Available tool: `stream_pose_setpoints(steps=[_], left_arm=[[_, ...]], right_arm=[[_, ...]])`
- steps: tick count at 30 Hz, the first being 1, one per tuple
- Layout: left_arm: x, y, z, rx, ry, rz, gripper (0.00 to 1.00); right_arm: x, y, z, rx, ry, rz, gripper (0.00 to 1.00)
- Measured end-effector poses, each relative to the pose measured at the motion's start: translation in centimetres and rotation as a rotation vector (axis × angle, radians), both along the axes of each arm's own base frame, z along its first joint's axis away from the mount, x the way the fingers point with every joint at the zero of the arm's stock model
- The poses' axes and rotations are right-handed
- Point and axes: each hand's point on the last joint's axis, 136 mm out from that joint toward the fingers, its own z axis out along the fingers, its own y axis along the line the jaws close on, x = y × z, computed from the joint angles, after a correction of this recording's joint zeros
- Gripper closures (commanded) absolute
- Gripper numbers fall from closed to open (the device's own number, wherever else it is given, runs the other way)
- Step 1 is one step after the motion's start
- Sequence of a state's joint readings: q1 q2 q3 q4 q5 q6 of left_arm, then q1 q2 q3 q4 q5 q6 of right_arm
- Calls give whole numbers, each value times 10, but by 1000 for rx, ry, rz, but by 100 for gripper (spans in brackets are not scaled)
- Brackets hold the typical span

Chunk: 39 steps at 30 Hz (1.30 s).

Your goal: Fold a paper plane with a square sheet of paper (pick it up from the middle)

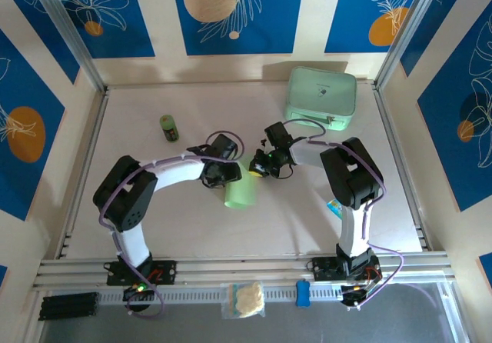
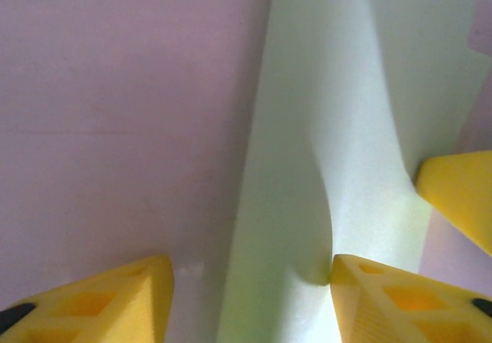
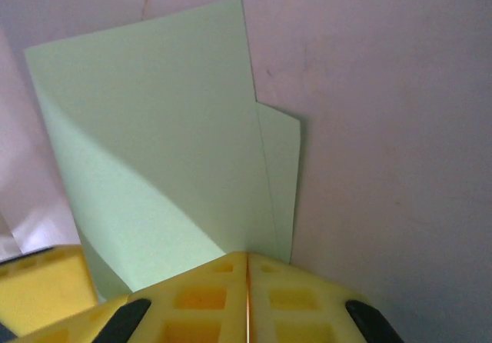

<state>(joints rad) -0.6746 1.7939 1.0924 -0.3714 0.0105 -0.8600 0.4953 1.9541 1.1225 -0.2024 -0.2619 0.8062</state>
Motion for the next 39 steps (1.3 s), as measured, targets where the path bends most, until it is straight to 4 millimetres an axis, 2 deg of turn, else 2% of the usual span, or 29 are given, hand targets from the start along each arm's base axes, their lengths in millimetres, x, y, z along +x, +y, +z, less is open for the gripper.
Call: stream_pose_setpoints(steps=[8, 13, 18, 23, 30, 39], left_arm=[[4, -9, 16, 3, 8, -101, 39], [1, -12, 5, 24, 45, -154, 43], [-9, -9, -8, 54, 93, -202, 51], [-9, -8, -6, 72, 90, -249, 51], [-13, -7, -9, 86, 89, -320, 52], [-12, -6, -9, 89, 83, -342, 54]], right_arm=[[-1, 2, 1, 5, -7, 17, 86], [-1, 4, 6, 32, -4, 20, 79], [8, -1, 33, 72, -43, -20, 74], [15, -18, 57, 86, -100, -85, 73], [7, -40, 43, 36, -71, -142, 73], [3, -40, 41, 27, -61, -139, 74]])
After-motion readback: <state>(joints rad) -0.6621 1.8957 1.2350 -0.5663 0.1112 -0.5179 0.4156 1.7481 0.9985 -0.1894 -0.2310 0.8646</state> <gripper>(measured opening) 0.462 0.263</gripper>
